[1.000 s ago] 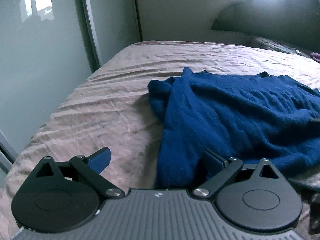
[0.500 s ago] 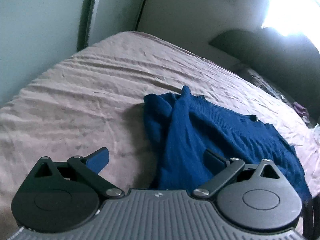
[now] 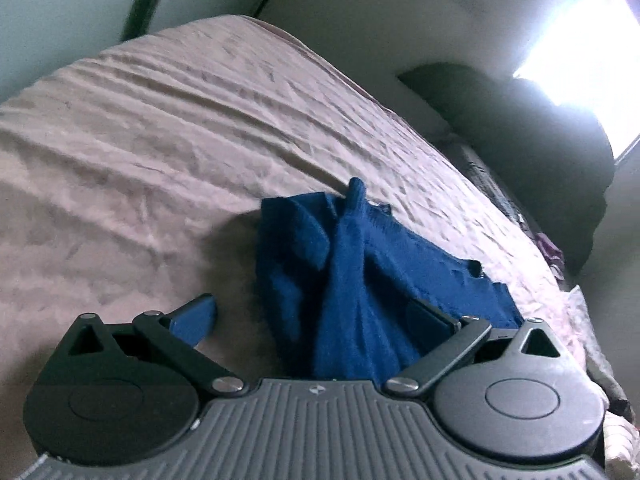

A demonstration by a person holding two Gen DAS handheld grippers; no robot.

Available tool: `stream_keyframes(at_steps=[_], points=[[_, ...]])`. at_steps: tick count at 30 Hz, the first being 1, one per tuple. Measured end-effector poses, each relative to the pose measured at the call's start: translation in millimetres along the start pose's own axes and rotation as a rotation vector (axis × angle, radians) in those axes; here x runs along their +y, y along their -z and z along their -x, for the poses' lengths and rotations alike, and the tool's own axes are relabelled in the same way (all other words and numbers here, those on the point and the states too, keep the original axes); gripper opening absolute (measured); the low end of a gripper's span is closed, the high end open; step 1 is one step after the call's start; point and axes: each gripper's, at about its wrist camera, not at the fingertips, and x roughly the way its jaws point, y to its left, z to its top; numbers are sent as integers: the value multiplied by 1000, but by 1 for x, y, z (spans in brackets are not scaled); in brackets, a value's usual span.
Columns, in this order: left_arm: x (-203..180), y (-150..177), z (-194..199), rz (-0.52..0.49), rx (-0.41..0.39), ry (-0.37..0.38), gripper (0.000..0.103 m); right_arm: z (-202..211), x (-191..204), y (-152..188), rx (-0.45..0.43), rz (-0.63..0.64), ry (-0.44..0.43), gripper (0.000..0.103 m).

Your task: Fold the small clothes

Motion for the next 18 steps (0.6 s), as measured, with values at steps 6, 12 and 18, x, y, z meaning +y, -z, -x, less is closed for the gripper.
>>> stream_keyframes(at_steps=[6,12,18], points=[[-3,-12,-19,-23,8,52,101,-13,8,-19,35,12,-9,100],[-11,-25,-39,-57,31,77,97,-8,30,-28,0,55,-95,69],[-20,-35,-56,-90,36,14,53,-30,25,-35,18,13,-175,23]])
